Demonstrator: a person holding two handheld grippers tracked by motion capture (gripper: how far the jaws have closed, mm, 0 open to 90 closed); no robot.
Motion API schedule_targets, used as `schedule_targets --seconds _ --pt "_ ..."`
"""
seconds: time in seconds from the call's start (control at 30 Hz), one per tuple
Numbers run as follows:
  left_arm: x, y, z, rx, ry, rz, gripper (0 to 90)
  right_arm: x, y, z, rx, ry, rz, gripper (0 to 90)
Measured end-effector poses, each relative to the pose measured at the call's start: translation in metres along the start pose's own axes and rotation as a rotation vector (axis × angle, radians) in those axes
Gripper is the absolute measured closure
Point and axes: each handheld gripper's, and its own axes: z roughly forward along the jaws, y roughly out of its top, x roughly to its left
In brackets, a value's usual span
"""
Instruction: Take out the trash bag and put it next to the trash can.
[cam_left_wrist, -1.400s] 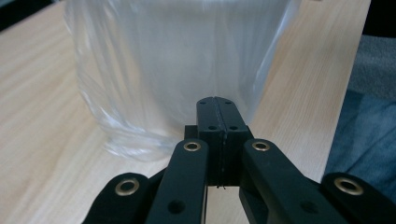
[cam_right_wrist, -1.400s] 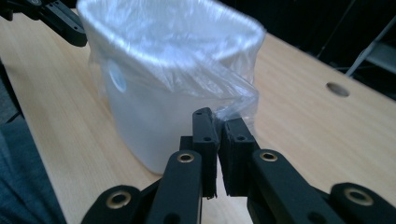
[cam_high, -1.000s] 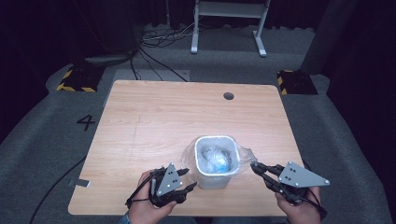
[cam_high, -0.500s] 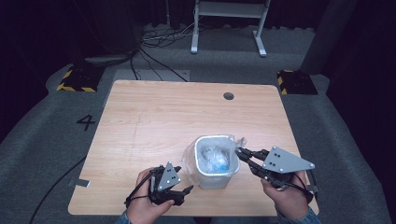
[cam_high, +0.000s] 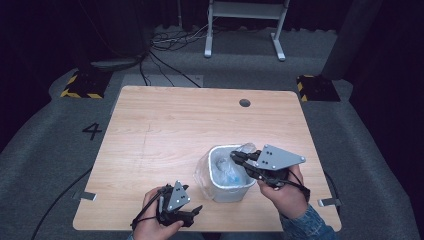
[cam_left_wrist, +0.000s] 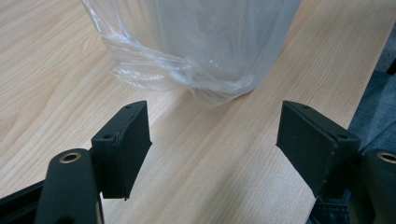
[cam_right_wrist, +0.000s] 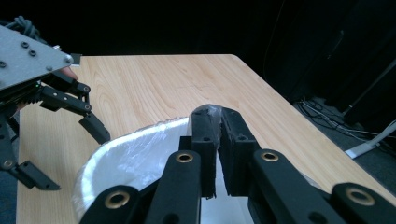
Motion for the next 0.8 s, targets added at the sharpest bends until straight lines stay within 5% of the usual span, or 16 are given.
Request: schedule_targets --seconds 0.4,0.8 --pt "0.002 -0.009 0.018 0.003 -0.002 -0.026 24.2 -0.008 -0.014 0.032 0.04 0.038 0.058 84.3" --pt "0.004 -0.004 0.035 -0.014 -0.001 -0.051 22.3 -0.011 -0.025 0.042 0.085 0.034 0.121 82.6"
